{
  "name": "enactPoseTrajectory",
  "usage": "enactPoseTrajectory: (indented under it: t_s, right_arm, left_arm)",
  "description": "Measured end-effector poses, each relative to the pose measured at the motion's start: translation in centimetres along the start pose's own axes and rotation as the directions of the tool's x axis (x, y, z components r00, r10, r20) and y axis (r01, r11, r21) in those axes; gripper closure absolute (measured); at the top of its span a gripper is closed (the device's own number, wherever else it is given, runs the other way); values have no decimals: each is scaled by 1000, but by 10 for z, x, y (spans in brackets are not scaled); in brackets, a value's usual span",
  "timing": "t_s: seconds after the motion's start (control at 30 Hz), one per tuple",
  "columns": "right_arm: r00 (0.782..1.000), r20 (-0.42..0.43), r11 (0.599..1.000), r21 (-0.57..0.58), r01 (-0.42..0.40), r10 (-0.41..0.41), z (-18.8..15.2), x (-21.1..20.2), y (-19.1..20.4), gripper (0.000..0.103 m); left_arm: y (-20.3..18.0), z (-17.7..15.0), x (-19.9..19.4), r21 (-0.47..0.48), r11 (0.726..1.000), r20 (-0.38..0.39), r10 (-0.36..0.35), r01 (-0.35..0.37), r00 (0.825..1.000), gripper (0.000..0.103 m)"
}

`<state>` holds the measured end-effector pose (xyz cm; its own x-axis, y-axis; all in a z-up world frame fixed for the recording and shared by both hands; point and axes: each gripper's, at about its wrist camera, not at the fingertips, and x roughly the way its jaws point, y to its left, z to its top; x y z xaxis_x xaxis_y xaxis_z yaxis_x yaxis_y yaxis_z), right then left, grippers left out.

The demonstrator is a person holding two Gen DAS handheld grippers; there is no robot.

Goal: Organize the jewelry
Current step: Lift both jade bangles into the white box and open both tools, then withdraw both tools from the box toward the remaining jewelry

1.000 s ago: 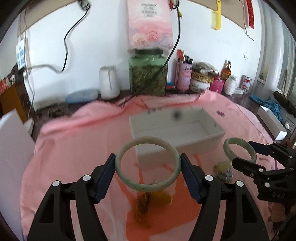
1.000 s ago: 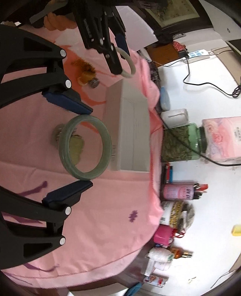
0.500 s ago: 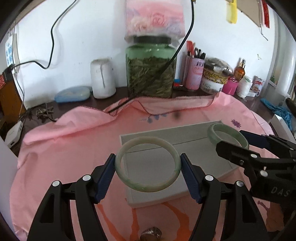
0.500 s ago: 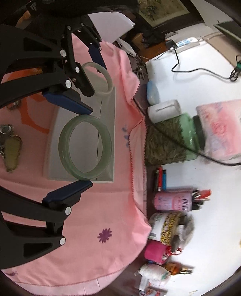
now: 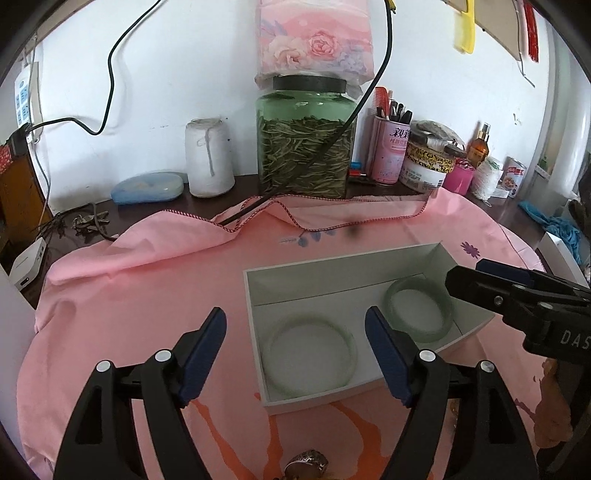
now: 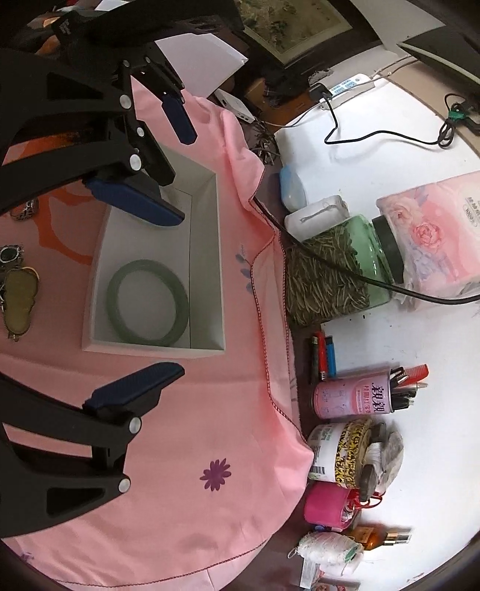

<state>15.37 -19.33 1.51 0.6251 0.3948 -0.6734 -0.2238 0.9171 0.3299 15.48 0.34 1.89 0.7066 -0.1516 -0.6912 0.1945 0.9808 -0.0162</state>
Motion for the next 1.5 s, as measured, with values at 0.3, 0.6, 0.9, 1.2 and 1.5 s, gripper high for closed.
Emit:
enactPoseTrajectory:
  t_s: [0.3, 0.6, 0.9, 1.2, 1.5]
  right_arm:
    - [997, 23, 994, -83, 76, -74, -8, -3, 17, 31]
    - [981, 132, 985, -85, 151, -139, -21, -46, 27, 10]
    - [981, 164, 989, -80, 121, -107, -73, -74, 11, 7]
    - [986, 122, 988, -91, 129, -117, -83, -69, 9, 7]
    - [988, 104, 989, -76, 126, -118, -83, -67, 5, 7]
  left_arm:
    - [-3, -2, -2, 22, 999, 3, 28, -28, 1000, 18]
    - [6, -12, -37, -15, 999, 16, 50, -50, 999, 14]
    - [7, -79, -56, 83, 994, -56, 78, -73, 995, 13]
    - [7, -96, -49, 95, 994, -105, 61, -51, 993, 13]
    - [6, -95, -50, 92, 996, -112, 5, 5, 994, 54]
